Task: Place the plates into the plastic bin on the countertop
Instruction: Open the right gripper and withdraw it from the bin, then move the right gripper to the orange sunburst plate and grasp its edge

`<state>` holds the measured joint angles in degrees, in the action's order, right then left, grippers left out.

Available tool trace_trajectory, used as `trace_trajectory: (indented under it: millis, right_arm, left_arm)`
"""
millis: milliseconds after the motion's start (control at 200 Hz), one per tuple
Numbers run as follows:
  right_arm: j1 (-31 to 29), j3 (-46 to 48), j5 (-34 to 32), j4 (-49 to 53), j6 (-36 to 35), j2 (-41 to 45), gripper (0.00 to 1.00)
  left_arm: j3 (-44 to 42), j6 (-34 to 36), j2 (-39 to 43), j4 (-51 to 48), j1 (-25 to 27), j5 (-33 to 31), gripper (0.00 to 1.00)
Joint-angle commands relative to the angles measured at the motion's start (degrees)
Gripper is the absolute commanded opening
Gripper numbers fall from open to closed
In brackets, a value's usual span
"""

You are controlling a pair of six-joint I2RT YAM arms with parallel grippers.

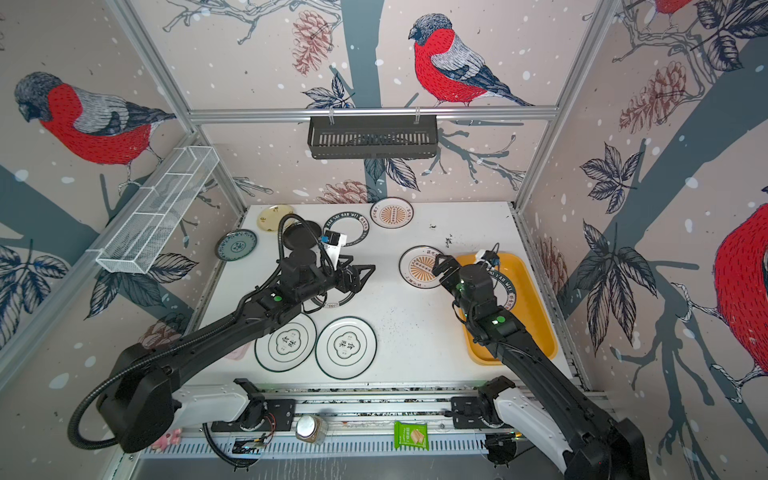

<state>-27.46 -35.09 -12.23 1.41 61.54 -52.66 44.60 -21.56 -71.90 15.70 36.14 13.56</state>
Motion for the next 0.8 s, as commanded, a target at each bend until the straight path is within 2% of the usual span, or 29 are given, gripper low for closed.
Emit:
trace_trajectory:
  millis: [0,130,290,410,480,520,590,640,740,795]
  right_arm:
    - [-6.2,-1.7,-7.8,-5.6,4.4,-5.3,1.00]
    - [-14.4,-6.8,-9.8,-6.2,3.9,-13.5,1.00]
    - [-20.1,-9.6,-12.7,-6.9,5.2,-18.6,1.00]
    - [-20.4,-8.0,-10.9,-13.2,3.4,-18.2,1.00]
    - [-19.8,-8.7,-12.3,-7.9,7.4,-17.8,1.00]
    - [-19.0,-8.2,-11.6,-7.9,8.2,-17.6,1.00]
    - [-18.1,-5.0,-8.0,-16.3,4.9,-17.5,1.00]
    - [-17.8,-5.1,-7.2,-18.4,3.0,-18.1,1.00]
    - [-17.6,-10.4,-9.7,-9.5,6.4,-22.8,1.00]
    - [-17.5,-12.3,-8.1,-7.8,6.0,-25.3,1.00]
  left_arm:
    - [-2.1,-6.1,1.4,5.9,-0.8,0.9,0.97]
    - [-2.0,-6.9,3.4,1.4,-3.0,0.5,0.97]
    - [3.6,-4.1,4.8,-8.9,-6.1,1.6,0.97]
    - [8.0,0.5,4.4,-14.7,-6.2,1.4,0.97]
    - [10.0,2.6,3.5,-15.3,-6.5,2.4,0.97]
    - [10.8,2.3,2.8,-15.5,-6.9,3.6,0.97]
    - [11.1,-0.9,2.2,-15.2,-7.4,5.4,0.97]
    - [9.5,-1.6,2.6,-13.4,-7.5,5.3,0.97]
    - [6.3,-1.3,3.9,-10.0,-7.8,2.4,0.97]
    - [5.6,-1.0,4.4,-10.0,-8.6,2.9,0.97]
